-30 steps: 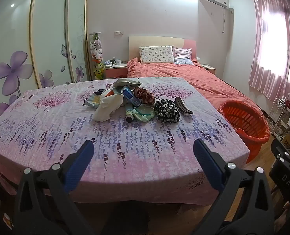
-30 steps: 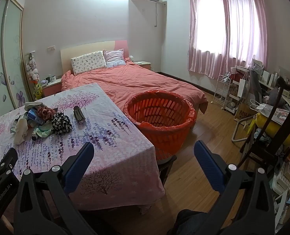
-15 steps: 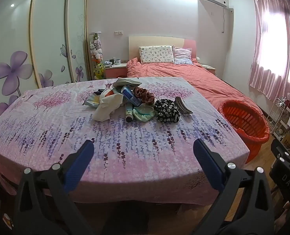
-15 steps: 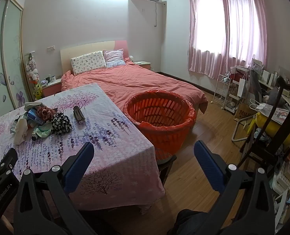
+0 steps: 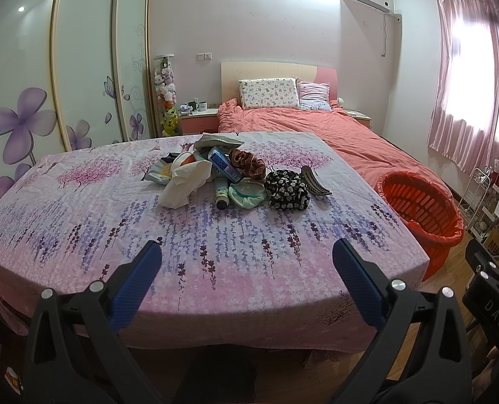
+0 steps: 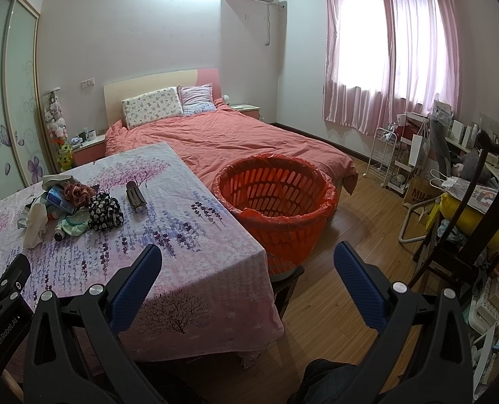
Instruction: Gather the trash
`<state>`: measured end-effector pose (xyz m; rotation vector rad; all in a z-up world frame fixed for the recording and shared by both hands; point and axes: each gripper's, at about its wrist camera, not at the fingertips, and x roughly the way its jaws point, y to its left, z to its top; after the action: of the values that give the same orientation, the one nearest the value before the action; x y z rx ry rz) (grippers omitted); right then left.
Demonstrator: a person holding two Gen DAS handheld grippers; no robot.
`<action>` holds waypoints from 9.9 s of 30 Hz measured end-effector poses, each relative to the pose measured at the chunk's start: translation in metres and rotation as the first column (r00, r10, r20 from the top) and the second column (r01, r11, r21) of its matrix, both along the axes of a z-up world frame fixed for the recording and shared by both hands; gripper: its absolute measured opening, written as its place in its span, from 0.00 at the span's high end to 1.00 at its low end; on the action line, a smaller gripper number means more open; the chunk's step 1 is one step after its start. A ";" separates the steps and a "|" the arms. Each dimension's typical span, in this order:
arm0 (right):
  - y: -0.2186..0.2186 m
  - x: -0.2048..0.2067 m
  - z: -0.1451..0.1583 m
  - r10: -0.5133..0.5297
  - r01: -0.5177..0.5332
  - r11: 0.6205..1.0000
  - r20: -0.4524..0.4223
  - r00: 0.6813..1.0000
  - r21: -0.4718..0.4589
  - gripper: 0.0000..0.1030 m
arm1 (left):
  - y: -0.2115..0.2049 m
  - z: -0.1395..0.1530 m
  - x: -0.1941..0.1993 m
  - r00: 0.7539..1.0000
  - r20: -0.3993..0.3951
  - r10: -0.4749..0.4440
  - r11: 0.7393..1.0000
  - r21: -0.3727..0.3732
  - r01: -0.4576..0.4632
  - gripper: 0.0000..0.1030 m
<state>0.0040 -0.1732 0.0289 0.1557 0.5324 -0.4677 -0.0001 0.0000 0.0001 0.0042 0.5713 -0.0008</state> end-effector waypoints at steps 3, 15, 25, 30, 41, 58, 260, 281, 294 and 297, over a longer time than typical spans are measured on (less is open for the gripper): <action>0.000 0.000 0.000 0.001 -0.001 1.000 -0.001 1.000 0.000 0.02 | 0.000 0.000 0.000 1.000 0.000 0.000 1.000 0.000 0.000 0.04; 0.000 0.000 0.000 0.000 0.000 1.000 -0.001 1.000 0.001 0.02 | 0.000 0.000 0.000 1.000 -0.001 0.000 1.000 -0.001 0.000 0.04; 0.000 0.001 0.000 0.001 -0.001 1.000 -0.002 1.000 0.001 0.02 | 0.000 0.000 0.000 1.000 -0.001 -0.001 1.000 -0.001 0.001 0.04; 0.000 0.001 0.000 0.000 0.000 1.000 -0.002 1.000 0.001 0.02 | 0.000 0.000 0.000 1.000 0.000 0.000 1.000 -0.002 0.000 0.04; 0.000 0.000 0.000 0.001 -0.001 1.000 -0.003 1.000 0.001 0.02 | 0.000 0.000 0.000 1.000 -0.001 -0.001 1.000 -0.001 0.001 0.04; 0.000 0.002 -0.001 0.001 -0.001 1.000 -0.004 1.000 0.001 0.02 | 0.000 0.000 0.000 1.000 -0.003 -0.001 1.000 -0.001 0.001 0.04; -0.018 0.205 -0.009 0.438 -0.416 0.887 -0.081 0.895 0.199 0.56 | 0.010 -0.029 0.218 0.974 -0.119 -0.195 0.981 -0.046 0.191 0.26; 0.084 0.242 -0.058 0.570 -0.517 0.812 -0.177 0.803 0.269 0.55 | 0.135 -0.055 0.213 0.986 -0.166 0.019 0.995 -0.095 -0.035 0.26; 0.057 0.233 -0.058 0.514 -0.459 0.842 -0.163 0.842 0.282 0.89 | 0.102 -0.066 0.220 0.976 -0.204 -0.072 0.991 -0.123 0.047 0.34; 0.051 0.233 -0.059 0.506 -0.450 0.846 -0.166 0.846 0.285 0.89 | 0.091 -0.073 0.220 0.969 -0.226 -0.102 0.990 -0.123 0.075 0.40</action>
<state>0.2366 -0.1227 -0.0301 0.1876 0.8354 0.0785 0.2198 0.0912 -0.0727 -0.0821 0.8038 -0.1221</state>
